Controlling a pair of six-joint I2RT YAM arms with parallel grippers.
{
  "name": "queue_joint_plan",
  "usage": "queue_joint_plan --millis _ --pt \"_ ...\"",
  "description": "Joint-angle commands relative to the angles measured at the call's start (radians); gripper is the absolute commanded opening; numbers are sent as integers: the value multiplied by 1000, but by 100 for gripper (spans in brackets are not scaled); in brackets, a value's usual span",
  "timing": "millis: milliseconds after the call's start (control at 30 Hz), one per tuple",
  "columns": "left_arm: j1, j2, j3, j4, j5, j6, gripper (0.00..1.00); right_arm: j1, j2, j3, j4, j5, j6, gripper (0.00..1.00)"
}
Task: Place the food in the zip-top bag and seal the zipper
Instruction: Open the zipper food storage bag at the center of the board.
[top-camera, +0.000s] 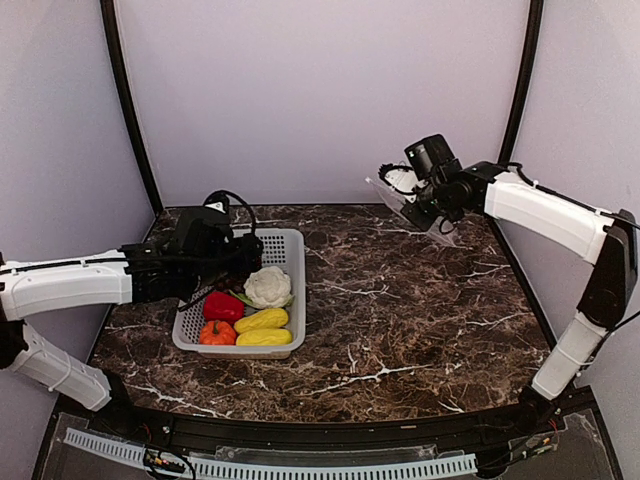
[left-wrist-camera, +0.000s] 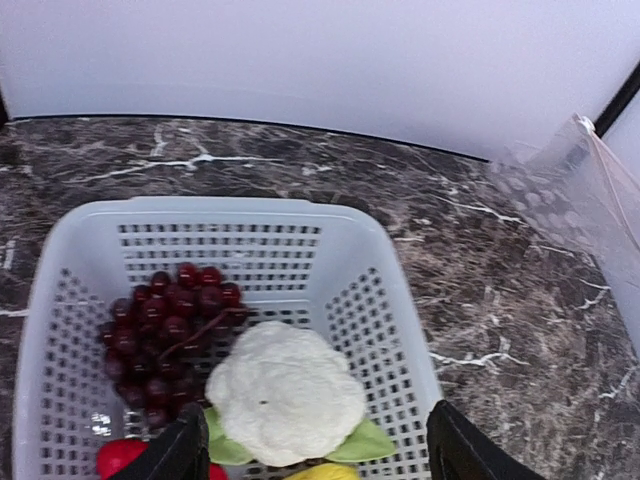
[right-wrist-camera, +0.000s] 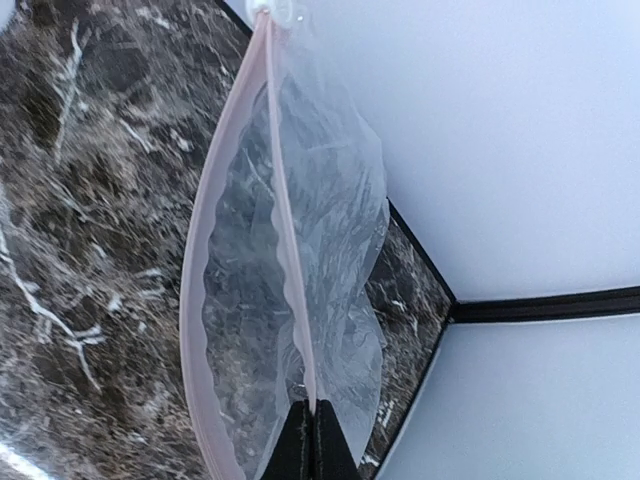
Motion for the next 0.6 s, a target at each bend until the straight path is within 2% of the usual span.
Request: queue_joint_plan --millis 0,133,300,567 --pt "-15 126 89 248 259 19 74 -9 -27 -4 -1 -293 102 0" --pt "-42 269 229 303 329 15 76 -9 -35 -8 25 -462 179 0" --pt "-53 397 324 372 387 -64 77 -8 -27 -9 46 -616 248 0" --pt "-55 558 487 371 392 -199 77 1 -34 -4 59 -698 304 0"
